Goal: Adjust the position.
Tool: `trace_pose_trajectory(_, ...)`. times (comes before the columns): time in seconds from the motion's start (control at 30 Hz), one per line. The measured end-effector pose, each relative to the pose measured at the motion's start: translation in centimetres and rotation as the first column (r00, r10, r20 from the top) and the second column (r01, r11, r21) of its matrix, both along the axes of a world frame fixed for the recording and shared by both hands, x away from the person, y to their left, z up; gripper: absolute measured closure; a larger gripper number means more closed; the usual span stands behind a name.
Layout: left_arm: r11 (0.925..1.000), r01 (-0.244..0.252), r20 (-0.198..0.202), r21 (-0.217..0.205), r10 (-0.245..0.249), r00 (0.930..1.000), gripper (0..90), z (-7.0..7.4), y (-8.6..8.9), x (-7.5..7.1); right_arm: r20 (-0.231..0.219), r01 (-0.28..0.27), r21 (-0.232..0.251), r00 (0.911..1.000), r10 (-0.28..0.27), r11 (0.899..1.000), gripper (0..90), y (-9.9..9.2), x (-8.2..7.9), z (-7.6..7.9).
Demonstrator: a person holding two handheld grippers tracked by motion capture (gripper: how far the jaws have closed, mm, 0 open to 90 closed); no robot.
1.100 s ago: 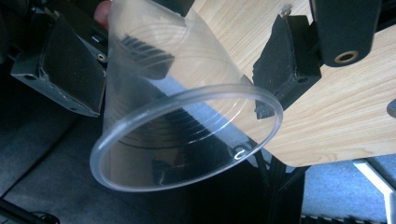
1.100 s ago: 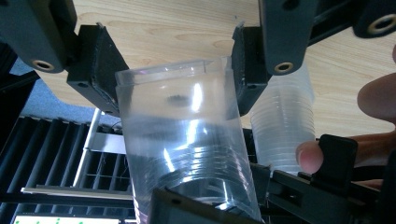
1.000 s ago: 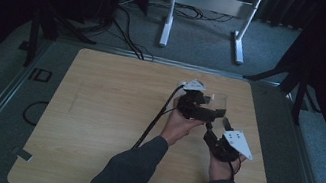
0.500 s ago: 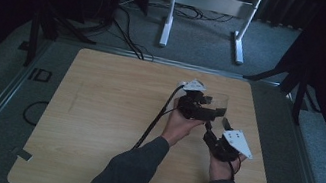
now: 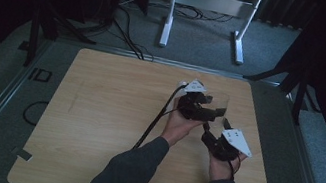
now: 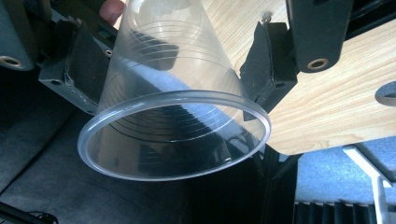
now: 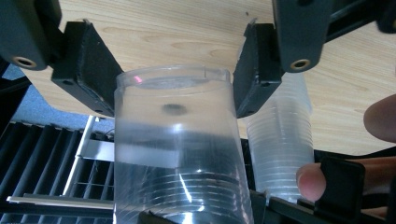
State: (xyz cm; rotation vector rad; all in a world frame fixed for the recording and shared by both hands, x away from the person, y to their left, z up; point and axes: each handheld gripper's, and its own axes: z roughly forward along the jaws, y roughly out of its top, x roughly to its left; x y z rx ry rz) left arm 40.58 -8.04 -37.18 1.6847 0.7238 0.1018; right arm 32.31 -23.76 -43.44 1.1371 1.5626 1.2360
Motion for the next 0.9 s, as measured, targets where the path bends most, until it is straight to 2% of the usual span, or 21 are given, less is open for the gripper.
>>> trace_pose_trajectory(0.3, 0.9997, -0.01, 0.023, 0.022, 0.009, 0.9997, 29.2, -0.01, 0.15, -0.13, -0.021, -0.011, -0.015, 0.9997, 0.011, 1.0, 29.1, -0.1, -0.04, -0.35)
trace_pose_trajectory(0.9, 0.9977, -0.05, 0.068, 0.046, 0.047, 0.9966, 30.3, 0.24, 0.46, -0.4, -0.054, -0.028, -0.045, 0.9982, 0.025, 0.999, 28.4, -0.92, -0.5, -0.93)
